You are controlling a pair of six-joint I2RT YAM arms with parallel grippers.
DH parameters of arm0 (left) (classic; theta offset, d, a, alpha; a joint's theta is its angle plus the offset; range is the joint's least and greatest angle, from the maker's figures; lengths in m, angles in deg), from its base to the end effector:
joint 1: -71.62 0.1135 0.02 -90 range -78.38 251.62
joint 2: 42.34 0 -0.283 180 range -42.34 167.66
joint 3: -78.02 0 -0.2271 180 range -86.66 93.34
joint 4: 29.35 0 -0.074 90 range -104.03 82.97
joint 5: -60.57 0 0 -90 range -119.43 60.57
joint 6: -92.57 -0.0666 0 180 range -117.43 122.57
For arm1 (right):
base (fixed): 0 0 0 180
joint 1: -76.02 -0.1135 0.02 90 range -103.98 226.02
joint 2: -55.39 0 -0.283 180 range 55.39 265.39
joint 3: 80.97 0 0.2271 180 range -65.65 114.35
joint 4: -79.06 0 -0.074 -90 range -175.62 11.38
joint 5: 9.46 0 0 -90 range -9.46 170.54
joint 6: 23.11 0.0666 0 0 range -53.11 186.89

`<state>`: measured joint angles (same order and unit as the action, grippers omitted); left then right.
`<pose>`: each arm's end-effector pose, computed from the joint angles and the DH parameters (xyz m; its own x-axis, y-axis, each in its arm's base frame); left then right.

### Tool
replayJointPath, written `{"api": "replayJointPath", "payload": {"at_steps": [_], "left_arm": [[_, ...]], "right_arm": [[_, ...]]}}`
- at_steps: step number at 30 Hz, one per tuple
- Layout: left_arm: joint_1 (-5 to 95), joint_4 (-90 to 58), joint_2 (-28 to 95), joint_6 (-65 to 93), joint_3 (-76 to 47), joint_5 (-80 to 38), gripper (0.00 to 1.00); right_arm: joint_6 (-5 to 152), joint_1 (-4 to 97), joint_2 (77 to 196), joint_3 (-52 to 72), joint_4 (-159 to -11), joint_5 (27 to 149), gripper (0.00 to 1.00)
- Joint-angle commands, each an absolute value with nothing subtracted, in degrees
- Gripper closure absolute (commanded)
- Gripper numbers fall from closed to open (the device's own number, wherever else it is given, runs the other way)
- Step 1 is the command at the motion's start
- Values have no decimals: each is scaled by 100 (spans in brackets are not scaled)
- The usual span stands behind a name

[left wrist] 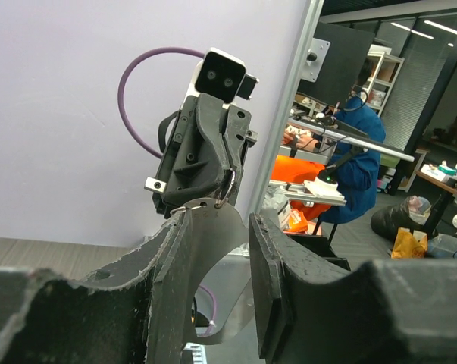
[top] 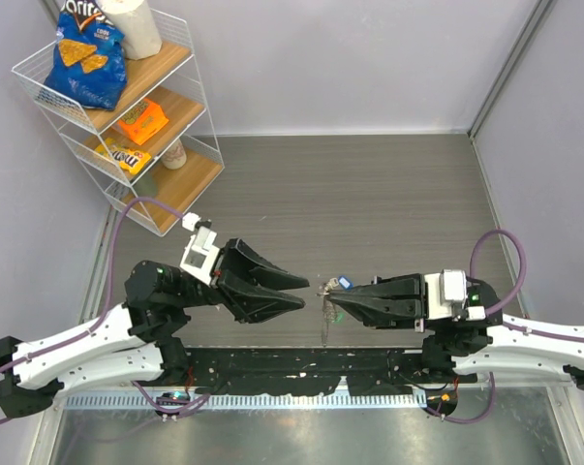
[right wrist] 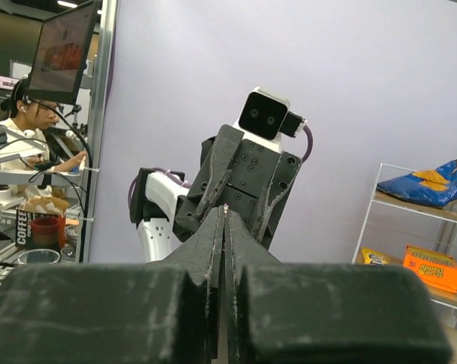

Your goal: Put the keys on the keyring

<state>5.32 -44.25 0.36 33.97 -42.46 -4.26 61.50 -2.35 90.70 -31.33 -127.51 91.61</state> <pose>0.0318 -0.1429 0.4417 -0.3272 -0.4279 -0.8426 0.9416 -0.2231 -0.2523 0.0105 0.1147 0.4245 0.2244 0.6332 -0.7407 -0.9737 0.1157 -0.1962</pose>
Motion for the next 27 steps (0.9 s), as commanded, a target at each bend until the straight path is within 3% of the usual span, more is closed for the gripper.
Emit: {"api": "replayJointPath", "payload": {"at_steps": [1,27], "left_arm": [[527,-4831,64,3456,-4184,-500,60],[527,-5174,257,3465,-4140,-342,62]], "right_arm": [[5968,-255,9213,-3111,-13765,9047,95],[6390,-255,9670,-2997,-14178,8862,95]]}}
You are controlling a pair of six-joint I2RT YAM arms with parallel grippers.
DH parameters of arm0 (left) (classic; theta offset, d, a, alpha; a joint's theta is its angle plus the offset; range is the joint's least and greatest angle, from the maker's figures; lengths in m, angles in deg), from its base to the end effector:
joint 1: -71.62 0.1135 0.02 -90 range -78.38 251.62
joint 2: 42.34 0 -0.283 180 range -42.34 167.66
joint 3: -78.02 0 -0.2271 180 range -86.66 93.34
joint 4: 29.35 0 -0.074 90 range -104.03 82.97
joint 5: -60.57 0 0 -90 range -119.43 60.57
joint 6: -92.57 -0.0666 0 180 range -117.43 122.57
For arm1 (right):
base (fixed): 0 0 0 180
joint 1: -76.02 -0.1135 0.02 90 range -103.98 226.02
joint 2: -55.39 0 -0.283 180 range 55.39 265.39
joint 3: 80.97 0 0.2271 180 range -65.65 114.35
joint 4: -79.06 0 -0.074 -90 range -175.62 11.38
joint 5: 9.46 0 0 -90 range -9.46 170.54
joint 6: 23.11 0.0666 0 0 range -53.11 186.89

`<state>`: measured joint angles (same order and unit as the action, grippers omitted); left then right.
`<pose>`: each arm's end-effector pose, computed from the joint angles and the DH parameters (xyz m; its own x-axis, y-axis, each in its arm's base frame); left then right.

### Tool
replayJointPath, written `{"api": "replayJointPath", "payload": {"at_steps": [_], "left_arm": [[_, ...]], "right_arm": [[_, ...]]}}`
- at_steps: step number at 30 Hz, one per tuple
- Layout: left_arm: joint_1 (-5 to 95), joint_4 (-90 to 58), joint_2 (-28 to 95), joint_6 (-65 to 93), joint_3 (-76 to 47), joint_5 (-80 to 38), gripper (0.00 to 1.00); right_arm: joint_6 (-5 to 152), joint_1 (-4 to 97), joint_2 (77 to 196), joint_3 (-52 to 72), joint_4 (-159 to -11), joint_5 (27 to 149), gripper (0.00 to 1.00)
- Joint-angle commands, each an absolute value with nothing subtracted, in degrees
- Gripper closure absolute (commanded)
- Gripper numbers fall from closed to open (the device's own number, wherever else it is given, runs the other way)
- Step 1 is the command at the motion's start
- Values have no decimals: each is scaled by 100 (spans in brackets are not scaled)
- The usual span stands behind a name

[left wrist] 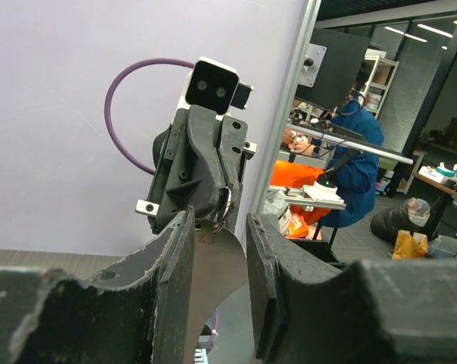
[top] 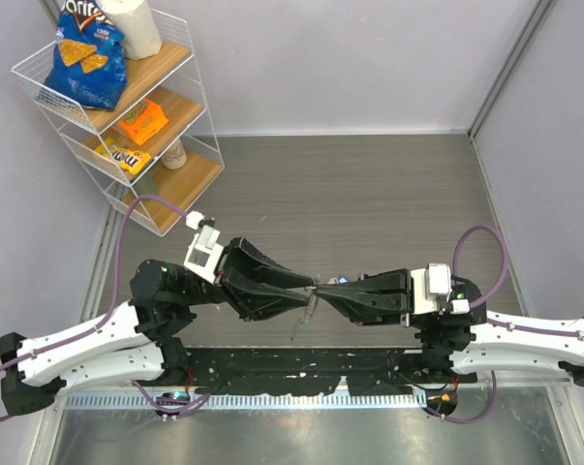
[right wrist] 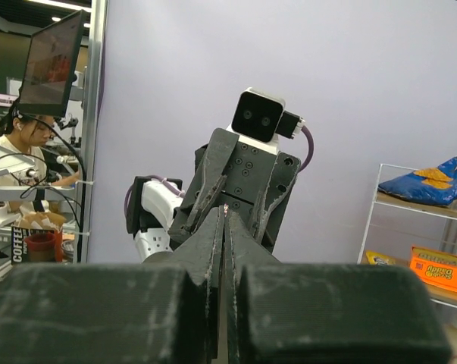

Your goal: Put the keys on the keyring

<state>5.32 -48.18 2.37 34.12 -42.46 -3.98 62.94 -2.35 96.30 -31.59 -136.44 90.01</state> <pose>0.0341 -0.1490 0.4450 -0.3181 -0.4508 -0.8340 0.9436 -0.2353 -0.2328 0.0157 0.1308 0.4293 0.2078 0.6727 -0.7101 -0.9780 0.1295 -0.1635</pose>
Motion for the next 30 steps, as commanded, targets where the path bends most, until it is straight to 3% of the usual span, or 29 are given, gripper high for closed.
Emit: {"api": "replayJointPath", "payload": {"at_steps": [1,7,14,30], "left_arm": [[527,-5182,257,3456,-4140,-333,62],[518,-5174,214,3439,-4140,-350,65],[527,-5156,196,3421,-4131,-342,75],[518,-5174,205,3403,-4131,-368,76]], "right_arm": [[6407,-255,9670,-2980,-14178,8880,95],[6425,-255,9705,-2971,-14187,8889,95],[6469,-255,9705,-3015,-14187,8898,95],[6574,-255,9802,-3032,-14204,8924,95]]}}
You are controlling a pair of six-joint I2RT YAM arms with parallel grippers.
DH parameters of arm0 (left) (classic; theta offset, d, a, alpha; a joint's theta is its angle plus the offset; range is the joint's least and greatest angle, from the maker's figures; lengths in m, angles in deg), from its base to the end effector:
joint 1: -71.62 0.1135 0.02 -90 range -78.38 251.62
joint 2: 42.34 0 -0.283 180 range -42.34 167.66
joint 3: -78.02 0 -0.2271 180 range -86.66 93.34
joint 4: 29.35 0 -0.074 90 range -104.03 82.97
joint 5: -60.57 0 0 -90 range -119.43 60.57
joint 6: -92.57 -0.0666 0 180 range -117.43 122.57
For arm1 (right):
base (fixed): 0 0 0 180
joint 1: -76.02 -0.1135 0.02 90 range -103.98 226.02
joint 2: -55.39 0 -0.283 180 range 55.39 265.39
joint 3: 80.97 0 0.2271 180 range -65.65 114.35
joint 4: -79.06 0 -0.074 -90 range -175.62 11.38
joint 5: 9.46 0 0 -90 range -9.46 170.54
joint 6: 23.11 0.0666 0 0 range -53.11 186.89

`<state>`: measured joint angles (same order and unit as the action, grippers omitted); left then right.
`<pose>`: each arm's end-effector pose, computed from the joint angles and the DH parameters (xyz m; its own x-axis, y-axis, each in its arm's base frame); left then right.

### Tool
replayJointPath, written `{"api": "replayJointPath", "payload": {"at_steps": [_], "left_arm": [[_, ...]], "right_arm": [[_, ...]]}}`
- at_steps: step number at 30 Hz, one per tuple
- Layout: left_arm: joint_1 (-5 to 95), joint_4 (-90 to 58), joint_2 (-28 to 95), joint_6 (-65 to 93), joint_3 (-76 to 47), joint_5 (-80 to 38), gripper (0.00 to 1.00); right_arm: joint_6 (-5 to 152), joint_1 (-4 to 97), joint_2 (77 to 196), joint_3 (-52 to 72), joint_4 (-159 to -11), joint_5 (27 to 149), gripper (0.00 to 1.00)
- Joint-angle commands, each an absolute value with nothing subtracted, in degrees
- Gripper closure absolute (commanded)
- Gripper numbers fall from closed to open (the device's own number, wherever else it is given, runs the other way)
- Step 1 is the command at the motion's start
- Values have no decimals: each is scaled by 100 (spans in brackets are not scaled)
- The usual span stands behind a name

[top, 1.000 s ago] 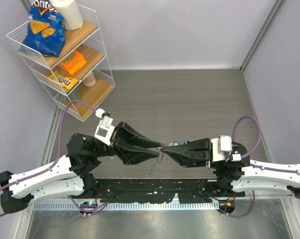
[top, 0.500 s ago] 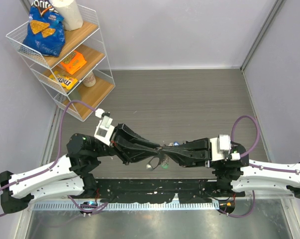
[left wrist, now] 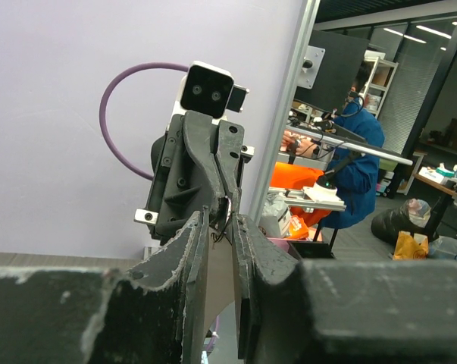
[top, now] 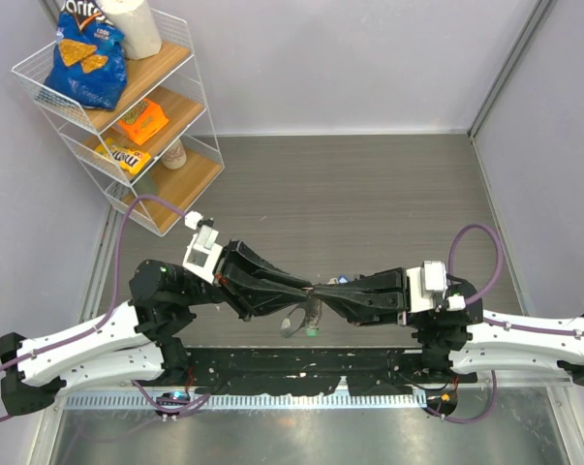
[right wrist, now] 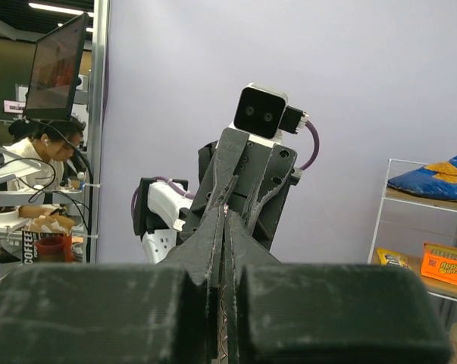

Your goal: Put the keys on the keyring

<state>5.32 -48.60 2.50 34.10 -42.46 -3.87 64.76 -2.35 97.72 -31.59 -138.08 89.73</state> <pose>0.0341 -0.1491 0.4454 -0.3160 -0.4539 -0.8332 0.9441 -0.2376 -0.2286 0.0171 0.1357 0.4294 0.1772 0.6790 -0.7124 -0.9841 0.1122 -0.1379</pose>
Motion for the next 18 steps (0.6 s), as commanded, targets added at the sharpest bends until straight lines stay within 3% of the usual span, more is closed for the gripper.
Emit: {"api": "replayJointPath", "payload": {"at_steps": [1,4,7,18], "left_arm": [[518,-5165,213,3403,-4131,-350,78],[527,-5139,240,3404,-4096,-324,83],[527,-5068,292,3386,-4034,-236,100],[527,-4972,205,3263,-4069,-236,100]], "right_arm": [[6583,-255,9819,-3041,-14196,8933,95],[6618,-255,9820,-3041,-14222,8933,95],[6627,-255,9820,-3050,-14239,8950,95],[6680,-255,9539,-3102,-14020,8898,95]]}}
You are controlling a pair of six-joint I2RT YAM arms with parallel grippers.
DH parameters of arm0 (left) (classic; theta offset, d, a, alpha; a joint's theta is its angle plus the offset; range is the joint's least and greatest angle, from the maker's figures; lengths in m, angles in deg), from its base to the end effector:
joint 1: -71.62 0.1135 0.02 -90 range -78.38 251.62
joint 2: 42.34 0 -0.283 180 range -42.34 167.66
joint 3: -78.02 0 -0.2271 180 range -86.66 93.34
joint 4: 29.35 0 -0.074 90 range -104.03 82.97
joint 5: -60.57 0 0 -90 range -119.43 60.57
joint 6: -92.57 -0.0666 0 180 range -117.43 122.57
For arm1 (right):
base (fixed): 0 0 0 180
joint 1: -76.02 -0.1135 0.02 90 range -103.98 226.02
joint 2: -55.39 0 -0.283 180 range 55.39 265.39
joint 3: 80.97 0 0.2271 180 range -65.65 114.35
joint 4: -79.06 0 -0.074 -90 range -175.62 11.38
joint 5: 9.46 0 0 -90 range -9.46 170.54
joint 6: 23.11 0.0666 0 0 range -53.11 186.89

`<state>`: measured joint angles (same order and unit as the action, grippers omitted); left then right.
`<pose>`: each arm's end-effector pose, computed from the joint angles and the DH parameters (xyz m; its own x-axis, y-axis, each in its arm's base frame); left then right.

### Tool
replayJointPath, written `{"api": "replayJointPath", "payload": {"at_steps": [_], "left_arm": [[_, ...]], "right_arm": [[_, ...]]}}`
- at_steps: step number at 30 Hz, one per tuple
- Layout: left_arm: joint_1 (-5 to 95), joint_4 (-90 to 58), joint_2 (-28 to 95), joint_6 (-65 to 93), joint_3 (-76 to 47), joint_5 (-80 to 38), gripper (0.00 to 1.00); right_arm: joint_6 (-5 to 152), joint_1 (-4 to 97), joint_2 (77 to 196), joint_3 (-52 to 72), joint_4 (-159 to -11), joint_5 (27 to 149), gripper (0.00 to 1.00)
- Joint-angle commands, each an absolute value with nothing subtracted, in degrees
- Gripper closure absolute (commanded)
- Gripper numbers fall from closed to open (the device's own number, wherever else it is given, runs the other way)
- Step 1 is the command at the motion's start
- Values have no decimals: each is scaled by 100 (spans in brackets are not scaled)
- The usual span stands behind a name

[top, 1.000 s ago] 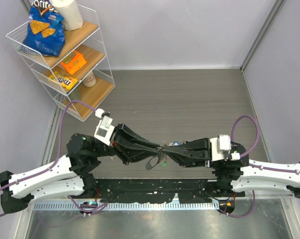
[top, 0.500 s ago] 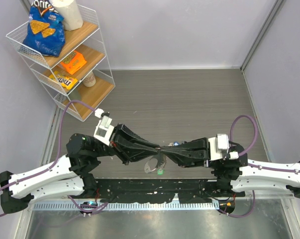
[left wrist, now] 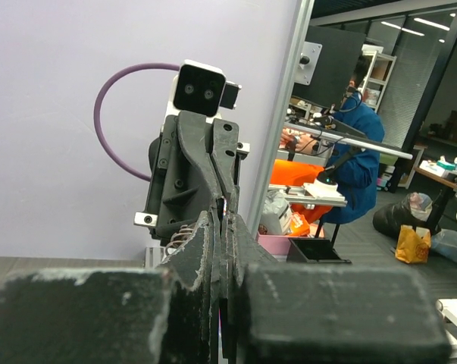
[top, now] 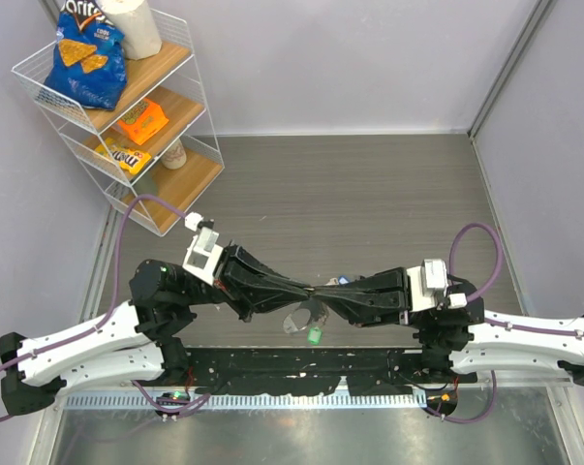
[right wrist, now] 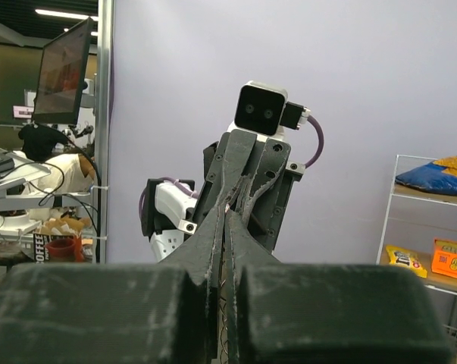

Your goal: Put the keys on the keyring

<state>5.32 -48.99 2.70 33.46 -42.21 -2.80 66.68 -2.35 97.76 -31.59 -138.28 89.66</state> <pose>0.0329 -0.1492 0.4469 -0.3018 -0.4541 -0.8382 0.9465 -0.2478 -0.2066 0.0171 0.1356 0.4296 0.1445 0.6844 -0.7147 -0.9894 0.0905 -0.1134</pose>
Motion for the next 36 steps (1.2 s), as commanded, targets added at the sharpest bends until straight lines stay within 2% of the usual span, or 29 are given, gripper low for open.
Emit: {"api": "replayJointPath", "payload": {"at_steps": [1,9,12,15,22,29,36], "left_arm": [[518,-4911,187,3237,-4078,-262,100],[527,-4638,82,3008,-4219,-543,100],[527,-4629,64,2973,-4263,-570,100],[518,-4602,20,2938,-4324,-614,100],[527,-4488,-182,2841,-4491,-684,100],[527,-4295,-270,2630,-4649,-447,100],[527,-3777,-516,2174,-4746,-289,100]], "right_arm": [[6811,-247,9434,-3155,-13950,8854,95],[7023,-255,8713,-3331,-13247,8168,72],[7110,-255,8563,-3287,-12957,8124,58],[7120,-247,8449,-3130,-12413,8072,48],[7120,-247,8281,-2049,-9236,6675,42],[7435,-247,8509,-1574,-6957,5137,41],[8278,51,8949,-1836,-5873,4529,41]]}}
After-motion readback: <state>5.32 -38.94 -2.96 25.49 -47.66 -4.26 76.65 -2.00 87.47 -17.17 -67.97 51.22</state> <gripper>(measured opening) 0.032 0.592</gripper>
